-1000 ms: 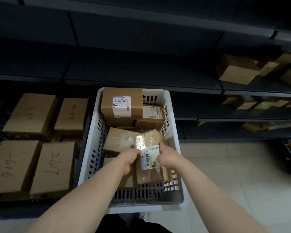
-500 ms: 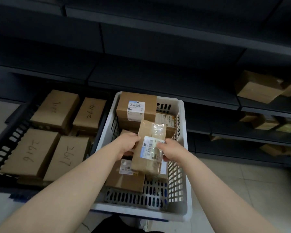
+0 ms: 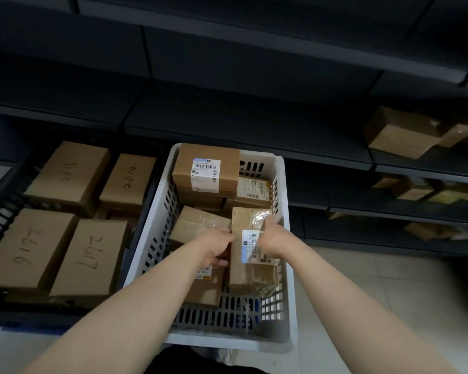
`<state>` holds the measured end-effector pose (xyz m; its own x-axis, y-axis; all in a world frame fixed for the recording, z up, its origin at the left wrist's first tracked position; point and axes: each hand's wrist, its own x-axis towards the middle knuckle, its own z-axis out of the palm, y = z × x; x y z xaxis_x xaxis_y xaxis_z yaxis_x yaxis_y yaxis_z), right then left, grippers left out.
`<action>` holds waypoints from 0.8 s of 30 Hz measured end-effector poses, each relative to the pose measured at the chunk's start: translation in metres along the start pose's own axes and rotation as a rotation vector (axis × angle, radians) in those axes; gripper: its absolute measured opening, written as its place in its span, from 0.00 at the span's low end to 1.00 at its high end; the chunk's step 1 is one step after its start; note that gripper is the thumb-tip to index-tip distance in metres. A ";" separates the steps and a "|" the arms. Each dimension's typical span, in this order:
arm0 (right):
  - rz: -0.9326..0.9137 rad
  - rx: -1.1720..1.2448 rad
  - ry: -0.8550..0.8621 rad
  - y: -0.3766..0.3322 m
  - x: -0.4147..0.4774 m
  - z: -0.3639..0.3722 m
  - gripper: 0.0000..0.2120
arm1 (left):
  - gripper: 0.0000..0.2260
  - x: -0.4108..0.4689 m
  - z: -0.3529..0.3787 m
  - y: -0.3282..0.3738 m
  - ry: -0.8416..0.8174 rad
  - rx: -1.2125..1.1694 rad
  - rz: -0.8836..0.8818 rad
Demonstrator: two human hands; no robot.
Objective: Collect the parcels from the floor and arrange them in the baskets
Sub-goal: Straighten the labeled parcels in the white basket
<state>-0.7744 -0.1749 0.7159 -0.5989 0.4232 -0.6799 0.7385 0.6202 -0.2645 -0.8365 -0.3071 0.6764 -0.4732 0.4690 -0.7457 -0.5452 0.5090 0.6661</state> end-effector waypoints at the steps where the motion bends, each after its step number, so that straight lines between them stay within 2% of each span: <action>1: -0.008 -0.028 -0.027 0.000 0.001 0.003 0.31 | 0.09 0.002 0.000 -0.002 -0.006 0.006 -0.004; 3: -0.057 -0.139 -0.073 -0.001 0.002 0.007 0.19 | 0.10 0.006 -0.001 -0.008 -0.018 0.032 -0.025; 6: -0.060 -0.211 -0.052 -0.002 0.005 0.009 0.09 | 0.14 0.012 0.000 -0.015 -0.007 -0.006 -0.062; 8: -0.033 -0.222 -0.004 -0.005 0.011 0.007 0.09 | 0.19 0.016 -0.001 -0.019 -0.008 -0.053 -0.075; 10: -0.037 -0.133 0.047 -0.008 0.017 0.005 0.15 | 0.17 0.016 -0.005 -0.020 0.023 -0.056 -0.053; 11: -0.070 -0.106 0.076 -0.010 0.020 0.004 0.17 | 0.15 0.016 -0.008 -0.019 0.068 -0.025 -0.024; 14: -0.188 -0.042 0.143 -0.024 0.027 0.003 0.19 | 0.18 0.025 -0.028 -0.020 0.290 0.067 0.029; 18: -0.302 0.017 0.092 -0.058 0.045 0.007 0.22 | 0.19 0.043 -0.064 -0.023 0.493 0.152 -0.041; 21: -0.293 -0.069 0.018 -0.083 0.067 0.013 0.17 | 0.21 0.055 -0.082 -0.025 0.494 0.152 -0.115; 24: -0.244 -0.256 -0.077 -0.099 0.091 0.017 0.09 | 0.23 0.060 -0.088 -0.024 0.415 0.164 -0.169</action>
<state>-0.8965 -0.2092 0.6687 -0.7158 0.1973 -0.6698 0.4692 0.8463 -0.2522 -0.9132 -0.3543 0.6144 -0.6422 0.0587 -0.7643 -0.5376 0.6763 0.5036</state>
